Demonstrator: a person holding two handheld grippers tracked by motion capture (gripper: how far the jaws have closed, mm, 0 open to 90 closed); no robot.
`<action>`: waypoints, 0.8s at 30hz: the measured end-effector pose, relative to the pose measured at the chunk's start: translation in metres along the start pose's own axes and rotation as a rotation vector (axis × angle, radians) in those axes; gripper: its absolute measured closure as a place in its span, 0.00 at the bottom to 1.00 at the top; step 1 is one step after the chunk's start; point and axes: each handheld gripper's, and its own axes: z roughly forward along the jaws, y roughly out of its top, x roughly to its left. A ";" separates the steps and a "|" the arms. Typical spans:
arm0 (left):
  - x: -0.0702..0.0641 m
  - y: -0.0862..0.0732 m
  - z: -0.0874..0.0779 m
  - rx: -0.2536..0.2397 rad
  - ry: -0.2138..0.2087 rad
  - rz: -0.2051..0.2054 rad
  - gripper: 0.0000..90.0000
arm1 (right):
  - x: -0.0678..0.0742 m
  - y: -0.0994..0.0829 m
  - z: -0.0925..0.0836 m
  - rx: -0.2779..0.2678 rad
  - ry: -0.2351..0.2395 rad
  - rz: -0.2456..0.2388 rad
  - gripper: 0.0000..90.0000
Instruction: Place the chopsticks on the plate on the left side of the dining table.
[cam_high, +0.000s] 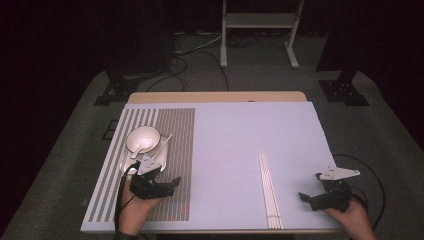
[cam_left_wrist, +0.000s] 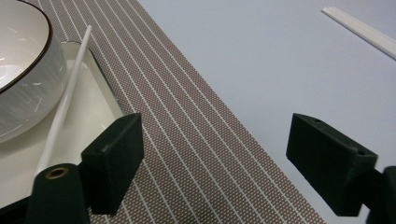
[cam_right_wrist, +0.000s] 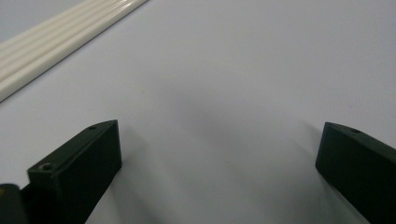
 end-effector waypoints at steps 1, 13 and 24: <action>0.000 0.000 0.000 -0.002 -0.002 0.000 0.18 | 0.000 0.000 0.000 -0.001 0.000 -0.001 0.00; -0.018 0.008 0.012 0.003 -0.037 0.031 0.04 | 0.000 0.000 0.000 0.000 0.000 0.000 0.00; -0.038 0.015 0.025 -0.025 -0.092 0.099 0.00 | 0.000 0.000 0.000 0.000 -0.001 0.000 0.00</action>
